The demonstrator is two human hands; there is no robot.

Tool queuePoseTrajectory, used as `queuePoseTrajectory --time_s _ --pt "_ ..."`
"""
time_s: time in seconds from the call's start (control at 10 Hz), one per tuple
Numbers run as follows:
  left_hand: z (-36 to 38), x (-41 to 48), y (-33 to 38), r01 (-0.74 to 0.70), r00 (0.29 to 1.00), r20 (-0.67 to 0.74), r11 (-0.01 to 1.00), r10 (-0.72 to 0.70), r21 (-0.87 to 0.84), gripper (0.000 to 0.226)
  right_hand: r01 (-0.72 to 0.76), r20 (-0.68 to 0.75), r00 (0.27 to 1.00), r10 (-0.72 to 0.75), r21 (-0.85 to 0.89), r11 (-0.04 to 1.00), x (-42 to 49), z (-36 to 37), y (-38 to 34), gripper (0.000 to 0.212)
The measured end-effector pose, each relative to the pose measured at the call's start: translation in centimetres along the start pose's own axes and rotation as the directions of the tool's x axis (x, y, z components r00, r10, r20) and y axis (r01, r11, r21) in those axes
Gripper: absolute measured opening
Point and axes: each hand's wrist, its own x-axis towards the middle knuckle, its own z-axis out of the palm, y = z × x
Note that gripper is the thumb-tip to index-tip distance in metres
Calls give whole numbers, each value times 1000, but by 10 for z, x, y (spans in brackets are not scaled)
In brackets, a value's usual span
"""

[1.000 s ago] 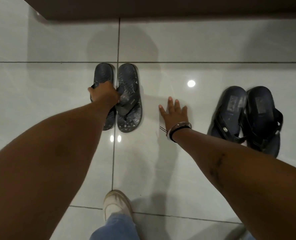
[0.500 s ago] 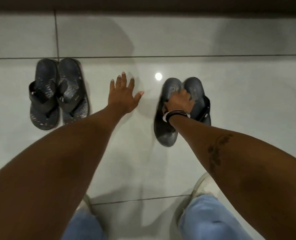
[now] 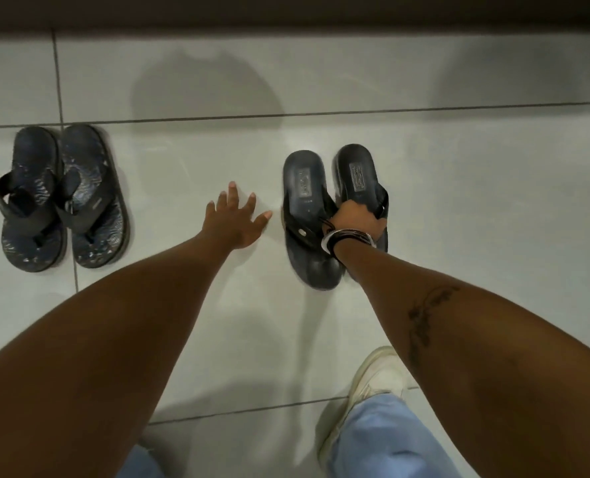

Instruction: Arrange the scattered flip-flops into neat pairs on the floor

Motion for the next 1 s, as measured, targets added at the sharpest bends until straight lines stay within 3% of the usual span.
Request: queuePoseTrajectory --time_s 0.2,0.4,0.6,0.9,1.0 --pt "0 6 15 60 998 -25 998 -60 -14 85 -18 -70 997 23 83 996 48 -59 24 21" --pt "-1 4 24 66 998 24 998 -66 12 91 -63 -71 995 68 78 995 75 -63 36 5" --pt "-3 -1 23 50 998 31 998 -51 31 89 -60 -98 993 64 42 997 87 -42 41 21" --pt "-27 -17 23 31 999 24 998 -32 63 79 -29 -100 995 28 -6 1000 75 -57 41 9" --pt "-49 -45 29 -2 997 -83 1000 4 21 75 30 -111 993 -26 30 999 45 -72 41 16"
